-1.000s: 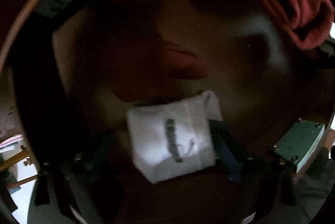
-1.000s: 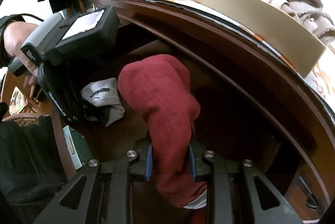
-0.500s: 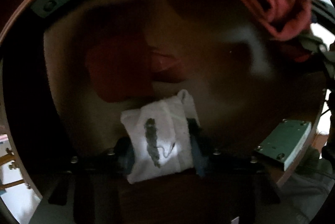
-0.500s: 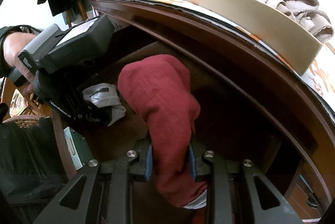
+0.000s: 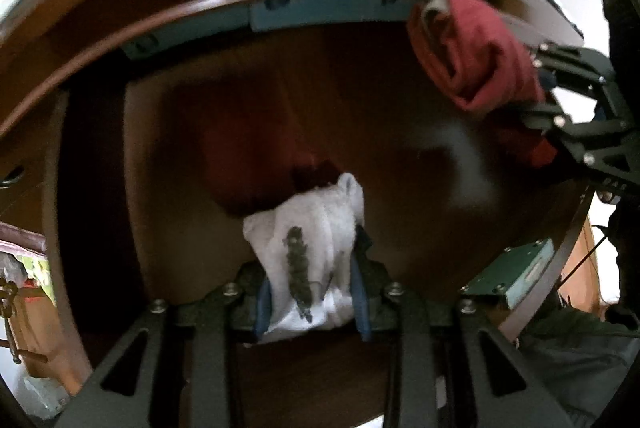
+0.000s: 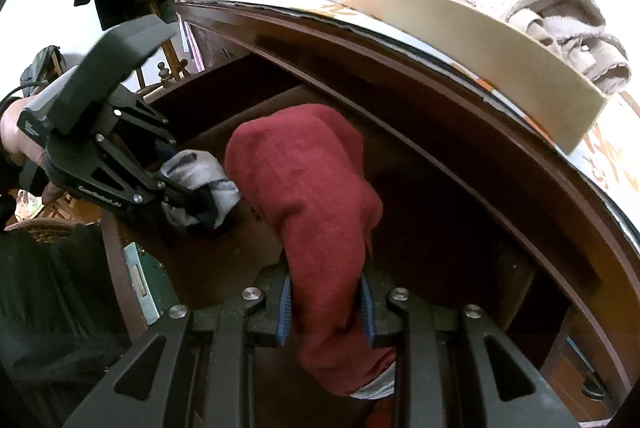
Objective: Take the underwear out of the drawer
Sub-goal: 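Close the left gripper on the white-grey socks in the drawer, then lift both held garments out of the drawer and carry them over the tray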
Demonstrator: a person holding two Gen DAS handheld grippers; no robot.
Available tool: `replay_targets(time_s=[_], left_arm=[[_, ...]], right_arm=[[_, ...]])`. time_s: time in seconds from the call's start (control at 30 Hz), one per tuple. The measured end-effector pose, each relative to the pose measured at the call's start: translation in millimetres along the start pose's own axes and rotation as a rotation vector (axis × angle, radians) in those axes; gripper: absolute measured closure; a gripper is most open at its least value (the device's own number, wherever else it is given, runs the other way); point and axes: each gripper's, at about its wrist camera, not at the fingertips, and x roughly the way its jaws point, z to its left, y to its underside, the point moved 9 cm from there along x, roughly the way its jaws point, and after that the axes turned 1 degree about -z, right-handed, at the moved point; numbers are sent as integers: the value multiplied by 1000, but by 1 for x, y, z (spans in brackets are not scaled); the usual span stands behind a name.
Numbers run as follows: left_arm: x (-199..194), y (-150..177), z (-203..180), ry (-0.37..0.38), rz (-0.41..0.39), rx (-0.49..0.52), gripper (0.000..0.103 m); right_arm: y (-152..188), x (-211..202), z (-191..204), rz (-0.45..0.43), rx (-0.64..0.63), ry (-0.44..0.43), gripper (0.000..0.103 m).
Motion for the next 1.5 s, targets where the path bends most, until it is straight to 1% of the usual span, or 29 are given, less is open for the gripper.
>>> replay_targets(time_s=[0.03,0.1,0.2,0.23,0.27,0.4,0.5,0.57,0.63,0.73,0.83,0.87,1.03,1.17,1.5], left_arm=[[-10,3,2,-6,-29,-7,72],[-18,7,5,-13,-61,-7,72],[-30,0,11,-28,-107,-8,72],[-34,-4,15,-35,-119,-8,72],[-43,-4,29,-48,-139,-5,72],[-54,-13,30,-82,-205,-6,72],[-59,-22,30,-104,-253,-8,72],[-73,-17,33,-115,-280,-11,72],[-75,-18,34,-123,-297,-11,72],[-97,-11,29,-139,-328,-14,72],[-94,-14,34,-144,-352,-20,72],[-87,-15,36,-147,-354,-18,72],[-91,-16,38,-153,-369,-20,72],[-98,-18,41,-165,-399,-25,72],[-131,-28,48,-200,-516,-42,72]], right_arm=[[0,0,0,-1,-2,2,74],[-1,0,2,-6,-7,5,74],[-2,1,3,-9,-11,8,74],[-2,0,3,-11,-13,10,74],[-2,0,3,-13,-12,12,74],[-2,-5,6,-43,8,6,74],[-3,-8,7,-65,6,21,74],[-3,-9,5,-69,13,25,74],[-4,-10,4,-78,19,28,74],[-4,-12,3,-90,25,28,74],[-5,-16,3,-115,28,32,74],[-5,-17,2,-124,30,35,74],[-4,-21,1,-142,36,47,74],[-4,-29,2,-176,21,63,74],[-17,-47,8,-264,17,73,74]])
